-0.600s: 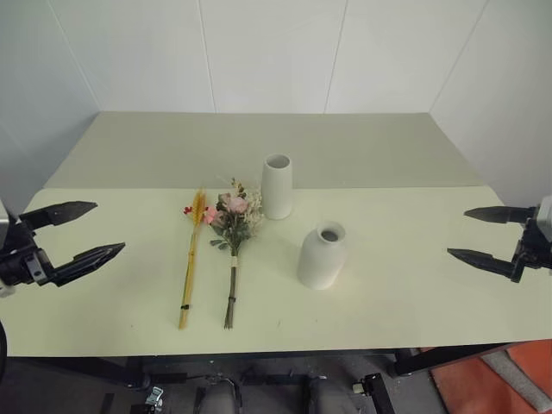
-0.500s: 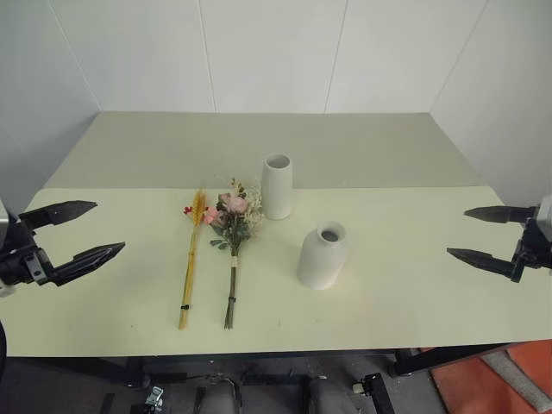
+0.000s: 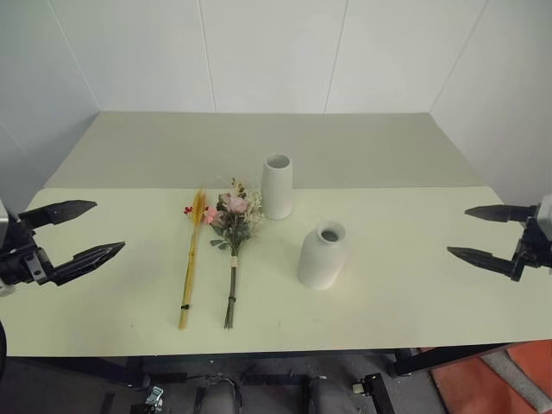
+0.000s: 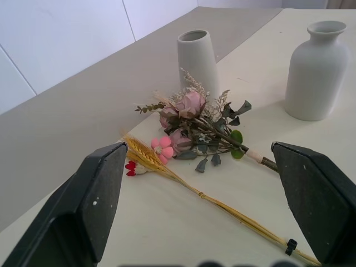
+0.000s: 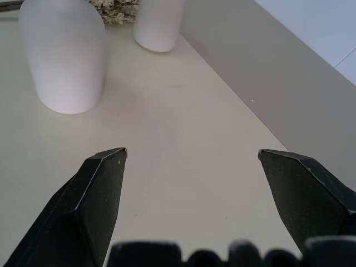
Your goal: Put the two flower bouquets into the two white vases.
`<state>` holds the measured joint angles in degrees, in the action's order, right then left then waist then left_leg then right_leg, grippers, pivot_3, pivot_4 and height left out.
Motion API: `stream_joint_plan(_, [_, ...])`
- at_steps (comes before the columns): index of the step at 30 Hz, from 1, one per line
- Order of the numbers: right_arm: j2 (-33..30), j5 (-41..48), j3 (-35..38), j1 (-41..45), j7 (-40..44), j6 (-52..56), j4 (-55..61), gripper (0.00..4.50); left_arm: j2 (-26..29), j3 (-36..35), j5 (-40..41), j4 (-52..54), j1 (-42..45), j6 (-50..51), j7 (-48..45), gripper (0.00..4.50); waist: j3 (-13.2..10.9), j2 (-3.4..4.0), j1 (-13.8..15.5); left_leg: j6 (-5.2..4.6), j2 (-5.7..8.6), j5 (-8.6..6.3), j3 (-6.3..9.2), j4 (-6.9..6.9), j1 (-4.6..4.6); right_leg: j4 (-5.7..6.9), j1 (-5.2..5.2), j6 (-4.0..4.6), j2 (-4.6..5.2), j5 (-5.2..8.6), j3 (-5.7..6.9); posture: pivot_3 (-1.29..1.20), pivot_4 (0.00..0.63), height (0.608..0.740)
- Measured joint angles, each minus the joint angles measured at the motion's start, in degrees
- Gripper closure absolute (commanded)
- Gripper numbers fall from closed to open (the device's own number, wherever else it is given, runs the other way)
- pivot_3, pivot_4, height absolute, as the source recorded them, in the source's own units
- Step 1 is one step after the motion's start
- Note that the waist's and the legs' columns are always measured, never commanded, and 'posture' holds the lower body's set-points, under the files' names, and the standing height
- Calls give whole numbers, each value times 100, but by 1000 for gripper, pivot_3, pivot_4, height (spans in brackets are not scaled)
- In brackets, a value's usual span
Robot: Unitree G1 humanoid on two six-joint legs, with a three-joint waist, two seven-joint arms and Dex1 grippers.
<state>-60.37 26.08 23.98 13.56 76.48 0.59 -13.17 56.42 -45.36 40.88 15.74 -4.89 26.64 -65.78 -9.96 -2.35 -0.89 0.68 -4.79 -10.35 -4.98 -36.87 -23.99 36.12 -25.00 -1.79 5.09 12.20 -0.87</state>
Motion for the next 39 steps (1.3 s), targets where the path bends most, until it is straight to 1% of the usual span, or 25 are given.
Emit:
stream_joint_plan(3, [-10, 8, 0, 104, 29, 71, 32, 29, -87, -20, 81, 298, -66, 277, 343, 0, 0, 0, 1, 0, 0, 0, 1, 0, 0, 0, 0, -4, 0, -2, 0, 0, 150, 740])
stream_joint_plan(7, [-87, 54, -7, 136, 135, 209, 273, 29, -149, 72, 187, 970, -73, 886, 1178, 0, 0, 0, 11, 0, 1, 0, 2, 0, 0, 1, 2, -6, 0, -3, -1, 0, 150, 740])
stream_joint_plan(8, [-95, 108, -7, 158, 160, 246, 367, 29, -149, 208, 126, 1135, -62, 1033, 1465, 0, 0, 0, 17, 0, 1, 0, 3, 0, 3, 1, 5, -6, 0, -3, -2, 0, 150, 740])
stream_joint_plan(10, [-96, 178, -25, 203, 154, 339, 575, 29, -149, 748, -114, 1406, 186, 1420, 2189, 0, 0, 0, 38, 0, 3, 0, 6, 0, 20, 1, 25, -6, 0, -2, -2, 0, 150, 740])
stream_joint_plan(12, [-107, 206, -85, 289, 40, 502, 839, 29, -182, 1477, -260, 1487, 841, 2032, 2972, 0, 0, -1, 70, 1, 6, 0, 11, -2, 30, -1, 40, -7, -1, -2, 0, 0, 150, 740])
stream_joint_plan(15, [-122, 206, -206, 392, -179, 749, 1267, 29, -555, 2469, -447, 1210, 2289, 3226, 4158, 0, 0, -4, 112, 0, 10, 0, 15, -6, 60, -5, 75, -13, -1, -5, 1, 0, 150, 740])
stream_joint_plan(16, [-125, 214, -257, 414, -207, 796, 1390, 29, -648, 2638, -486, 1094, 2574, 3521, 4399, 0, 0, -7, 111, 0, 10, 0, 16, -6, 59, -7, 75, -13, -2, -5, 1, 0, 150, 740])
stream_joint_plan(18, [-135, 229, -310, 456, -242, 1001, 1559, 29, -1040, 2989, -523, 646, 3381, 4442, 4882, 0, -3, -11, 107, 0, 14, 0, 18, -7, 55, -8, 74, -18, -1, -7, 0, 0, 150, 740])
stream_joint_plan(20, [-176, 229, -376, 546, -251, 1137, 1713, 29, -1274, 3230, -513, 383, 4004, 5226, 5090, 0, -5, -16, 82, 0, 16, 0, 23, -7, 48, -9, 70, -20, -1, -8, 0, 0, 150, 740])
stream_joint_plan(23, [-243, 232, -496, 677, -256, 1264, 1921, 29, -1563, 3448, -648, 59, 4660, 6063, 5342, 0, -6, -17, 54, 0, 19, -1, 31, -5, 48, -10, 71, -19, -1, -7, 1, 0, 150, 740])
stream_joint_plan(26, [-252, 262, -526, 776, -285, 1414, 2115, 29, -1667, 3613, -699, -394, 4928, 6491, 5503, 0, -6, -17, 9, 0, 21, -1, 36, -5, 49, -8, 70, -19, -2, -7, 1, 0, 150, 740])
stream_joint_plan(32, [-326, 354, -525, 781, -291, 1615, 2331, 29, -1624, 3994, -447, -972, 4947, 6558, 5687, 0, -7, -19, 15, 0, 26, -1, 38, -5, 48, -8, 71, -18, 5, -7, 1, 0, 150, 740])
stream_joint_plan(39, [-332, 393, -527, 863, -300, 1651, 2389, 29, -1974, 4214, -421, -1462, 4954, 6559, 5940, 0, -10, -24, 21, 0, 31, -1, 43, -6, 41, -9, 69, -16, 8, -9, 3, 0, 150, 740])
